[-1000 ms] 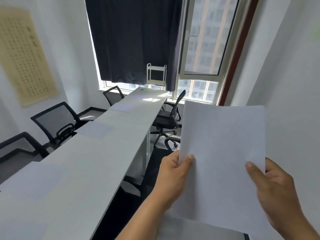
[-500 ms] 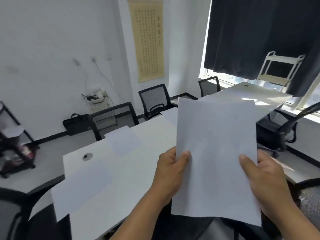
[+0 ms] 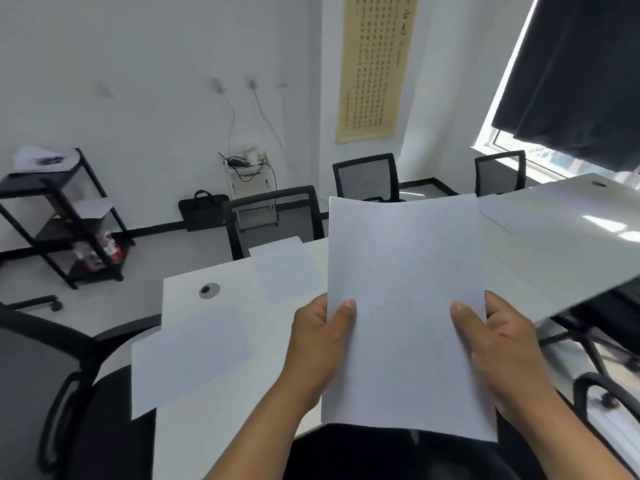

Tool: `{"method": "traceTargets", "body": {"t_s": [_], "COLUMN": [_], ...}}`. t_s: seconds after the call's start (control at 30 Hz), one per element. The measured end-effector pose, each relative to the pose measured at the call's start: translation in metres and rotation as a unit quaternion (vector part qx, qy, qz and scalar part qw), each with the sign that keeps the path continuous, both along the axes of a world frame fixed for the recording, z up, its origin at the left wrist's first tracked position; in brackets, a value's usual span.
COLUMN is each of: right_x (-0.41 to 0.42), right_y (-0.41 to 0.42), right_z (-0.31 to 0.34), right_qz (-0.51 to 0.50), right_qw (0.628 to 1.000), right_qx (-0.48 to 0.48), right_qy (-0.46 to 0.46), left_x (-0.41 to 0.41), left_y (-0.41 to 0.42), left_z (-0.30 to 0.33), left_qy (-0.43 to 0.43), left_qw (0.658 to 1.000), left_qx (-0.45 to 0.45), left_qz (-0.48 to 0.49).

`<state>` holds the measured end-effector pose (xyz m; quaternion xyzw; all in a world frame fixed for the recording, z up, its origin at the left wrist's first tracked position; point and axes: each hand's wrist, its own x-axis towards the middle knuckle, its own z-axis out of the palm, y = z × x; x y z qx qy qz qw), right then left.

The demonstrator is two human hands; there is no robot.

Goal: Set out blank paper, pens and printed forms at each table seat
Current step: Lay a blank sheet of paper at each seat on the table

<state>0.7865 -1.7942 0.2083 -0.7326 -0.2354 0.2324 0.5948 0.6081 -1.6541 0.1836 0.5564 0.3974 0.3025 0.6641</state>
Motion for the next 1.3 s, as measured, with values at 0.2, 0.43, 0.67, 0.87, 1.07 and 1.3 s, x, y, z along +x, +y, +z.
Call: {"method": "traceTargets", "body": {"t_s": [0.2,0.43,0.67,0.87,1.07,1.3], "right_x": [0.006,0.019,0.059,0.099,0.114,0.119], "right_y": [0.042,0.074,0.105,0.137,0.166,0.183], "right_z": [0.009,-0.006,-0.034,-0.066,-0.108,-0.171], "right_qz": [0.038,0.089,0.142,0.191,0.236,0.269], "right_qw": [0.999,0.996,0.989,0.98,0.967,0.953], "right_qx": [-0.017,-0.026,-0.038,-0.055,-0.072,-0.114], "right_qy": [-0.006,0.005,0.021,0.03,0.063,0.079], "left_x": [-0.001,0.003,0.028,0.057,0.066,0.067], "left_y": [0.032,0.047,0.053,0.063,0.073,0.076], "left_z": [0.004,-0.011,-0.028,-0.048,-0.083,-0.138], "left_qy": [0.005,0.03,0.05,0.067,0.088,0.138], "left_qw": [1.0,0.997,0.991,0.982,0.97,0.955], "left_qx": [0.004,-0.005,-0.024,-0.039,-0.061,-0.098], "left_qz": [0.023,0.069,0.124,0.171,0.217,0.245]}}
